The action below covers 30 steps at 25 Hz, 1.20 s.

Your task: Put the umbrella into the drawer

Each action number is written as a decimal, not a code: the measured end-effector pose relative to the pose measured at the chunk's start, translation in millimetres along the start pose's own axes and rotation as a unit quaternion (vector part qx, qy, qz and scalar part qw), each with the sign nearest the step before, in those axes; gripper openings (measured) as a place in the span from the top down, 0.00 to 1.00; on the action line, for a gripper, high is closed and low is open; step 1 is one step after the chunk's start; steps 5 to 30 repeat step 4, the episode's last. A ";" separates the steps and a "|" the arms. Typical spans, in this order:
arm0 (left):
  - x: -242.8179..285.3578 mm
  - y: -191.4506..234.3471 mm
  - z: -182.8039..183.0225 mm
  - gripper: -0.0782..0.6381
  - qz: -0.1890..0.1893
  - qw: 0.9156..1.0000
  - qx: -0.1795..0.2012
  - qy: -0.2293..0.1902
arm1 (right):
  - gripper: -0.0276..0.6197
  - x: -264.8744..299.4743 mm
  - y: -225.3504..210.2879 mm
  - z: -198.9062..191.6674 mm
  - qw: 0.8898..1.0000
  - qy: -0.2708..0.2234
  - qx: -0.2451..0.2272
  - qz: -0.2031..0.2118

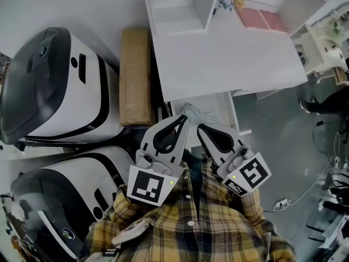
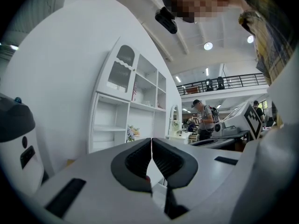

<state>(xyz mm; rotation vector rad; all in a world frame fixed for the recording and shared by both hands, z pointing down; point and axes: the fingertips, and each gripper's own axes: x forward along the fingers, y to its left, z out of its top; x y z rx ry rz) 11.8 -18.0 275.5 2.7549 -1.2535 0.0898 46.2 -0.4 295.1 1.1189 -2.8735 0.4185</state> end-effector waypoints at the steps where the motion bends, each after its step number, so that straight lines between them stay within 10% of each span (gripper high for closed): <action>1: 0.5 -0.1 -0.3 0.85 0.000 1.000 0.000 0.001 | 0.93 0.4 -0.4 -0.3 1.000 0.001 0.000 0.000; 30: 1.8 0.3 -0.9 0.85 -0.001 1.000 -0.002 0.003 | 0.93 1.9 -2.1 -1.0 1.000 0.005 -0.001 0.000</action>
